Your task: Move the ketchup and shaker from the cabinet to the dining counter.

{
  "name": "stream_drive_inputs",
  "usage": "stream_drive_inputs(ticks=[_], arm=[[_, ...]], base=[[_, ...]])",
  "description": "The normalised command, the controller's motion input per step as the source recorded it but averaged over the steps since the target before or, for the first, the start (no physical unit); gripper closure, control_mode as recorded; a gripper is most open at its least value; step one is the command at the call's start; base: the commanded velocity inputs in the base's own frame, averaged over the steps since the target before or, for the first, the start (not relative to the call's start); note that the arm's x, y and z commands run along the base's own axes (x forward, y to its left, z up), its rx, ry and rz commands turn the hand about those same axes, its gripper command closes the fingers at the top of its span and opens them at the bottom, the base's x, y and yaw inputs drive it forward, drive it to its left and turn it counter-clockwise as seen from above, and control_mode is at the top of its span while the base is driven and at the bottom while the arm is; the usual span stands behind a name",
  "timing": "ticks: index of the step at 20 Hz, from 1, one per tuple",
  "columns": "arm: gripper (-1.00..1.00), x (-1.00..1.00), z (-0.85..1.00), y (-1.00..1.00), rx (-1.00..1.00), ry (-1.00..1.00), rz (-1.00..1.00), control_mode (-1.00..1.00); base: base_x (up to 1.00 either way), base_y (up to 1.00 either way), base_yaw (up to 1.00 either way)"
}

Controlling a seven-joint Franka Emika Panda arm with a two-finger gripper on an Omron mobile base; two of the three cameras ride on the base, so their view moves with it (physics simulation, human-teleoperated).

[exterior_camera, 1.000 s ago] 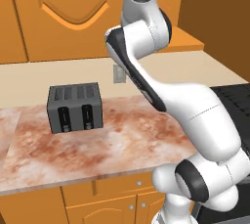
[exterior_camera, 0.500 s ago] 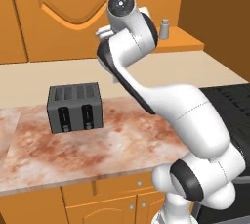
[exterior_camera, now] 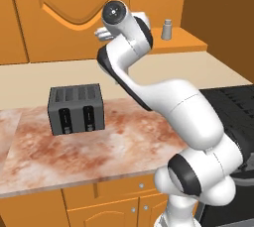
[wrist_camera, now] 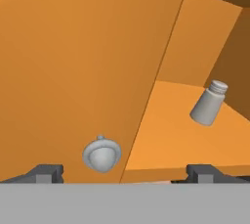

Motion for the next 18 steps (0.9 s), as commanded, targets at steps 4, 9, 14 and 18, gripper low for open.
stream_drive_inputs(ticks=[4,9,14,18], arm=[[-1.00,0.26,0.00,0.05,0.10,0.00,-0.06,-1.00],[-1.00,0.29,-0.01,0.09,0.11,0.00,-0.04,-1.00],[-1.00,0.24,-0.09,0.05,0.12,0.00,-0.01,-1.00],[-1.00,0.25,-0.11,0.00,0.11,0.00,0.00,-1.00]], base=[[0.00,0.00,0.00],[0.00,0.00,0.00],[0.00,0.00,0.00],[0.00,0.00,0.00]])
